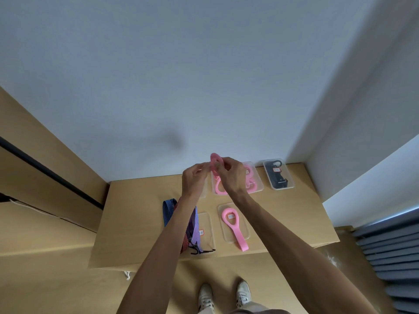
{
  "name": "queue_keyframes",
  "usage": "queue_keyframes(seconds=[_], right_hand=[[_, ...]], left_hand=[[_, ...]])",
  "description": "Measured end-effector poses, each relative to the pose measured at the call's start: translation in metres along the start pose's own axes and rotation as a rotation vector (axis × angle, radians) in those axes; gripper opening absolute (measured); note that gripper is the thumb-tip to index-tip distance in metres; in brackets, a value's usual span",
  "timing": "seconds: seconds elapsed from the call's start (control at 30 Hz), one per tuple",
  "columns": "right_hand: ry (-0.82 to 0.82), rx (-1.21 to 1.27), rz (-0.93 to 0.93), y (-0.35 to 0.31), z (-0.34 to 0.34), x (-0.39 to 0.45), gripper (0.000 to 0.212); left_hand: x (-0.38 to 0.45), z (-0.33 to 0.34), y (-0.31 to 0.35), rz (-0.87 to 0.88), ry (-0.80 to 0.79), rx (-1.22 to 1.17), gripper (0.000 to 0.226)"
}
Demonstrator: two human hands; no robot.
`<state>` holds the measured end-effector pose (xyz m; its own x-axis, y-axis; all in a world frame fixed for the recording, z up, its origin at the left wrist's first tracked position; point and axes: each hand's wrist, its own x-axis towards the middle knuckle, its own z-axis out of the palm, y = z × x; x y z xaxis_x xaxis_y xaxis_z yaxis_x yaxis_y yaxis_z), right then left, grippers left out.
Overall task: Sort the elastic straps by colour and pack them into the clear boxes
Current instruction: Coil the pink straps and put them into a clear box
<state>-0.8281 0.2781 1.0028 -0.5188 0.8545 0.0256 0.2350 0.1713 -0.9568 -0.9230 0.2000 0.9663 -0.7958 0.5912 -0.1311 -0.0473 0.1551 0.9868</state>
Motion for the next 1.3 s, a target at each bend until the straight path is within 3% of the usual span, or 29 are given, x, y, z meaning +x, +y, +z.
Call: queue_keyframes(seconds=[0.1,0.2,0.33,0.43,0.5,0.63,0.8,1.0,1.17,1.23,1.3], right_hand=[[-0.057,0.004,0.029,0.001,0.005,0.001,0.031],[-0.122,-0.019,0.034,0.003,0.005,0.002,0.031],[0.034,0.078,0.081,0.006,0.006,-0.003,0.012],[0.149,-0.111,0.121,0.009,0.007,0.000,0.020],[0.121,-0.154,0.203,0.013,0.001,0.006,0.021],[0.044,0.235,0.421,0.016,-0.011,0.010,0.014],[0.108,0.086,0.248,0.018,-0.015,0.009,0.018],[-0.063,0.507,0.389,0.012,-0.025,0.008,0.022],[-0.074,0.625,0.422,0.012,-0.028,0.005,0.024],[-0.076,0.587,0.425,0.014,-0.029,0.007,0.025],[-0.070,0.479,0.410,0.015,-0.031,0.009,0.025]], left_hand=[[0.006,0.003,0.000,-0.072,-0.005,-0.037,0.038],[0.011,0.002,0.002,-0.106,0.007,-0.106,0.032],[0.011,0.007,0.003,-0.096,-0.006,-0.119,0.017],[0.010,0.009,0.002,-0.097,0.030,-0.167,0.009],[0.011,0.007,0.001,-0.126,0.073,-0.190,0.010],[0.011,0.005,0.002,-0.193,0.139,-0.260,0.017],[0.010,0.001,0.001,-0.156,0.156,-0.150,0.025],[0.010,-0.009,0.001,-0.182,0.193,-0.186,0.022],[0.009,-0.018,0.002,-0.231,0.191,-0.342,0.015],[0.010,-0.019,0.002,-0.248,0.175,-0.207,0.014],[0.008,-0.021,0.001,-0.182,0.130,0.089,0.018]])
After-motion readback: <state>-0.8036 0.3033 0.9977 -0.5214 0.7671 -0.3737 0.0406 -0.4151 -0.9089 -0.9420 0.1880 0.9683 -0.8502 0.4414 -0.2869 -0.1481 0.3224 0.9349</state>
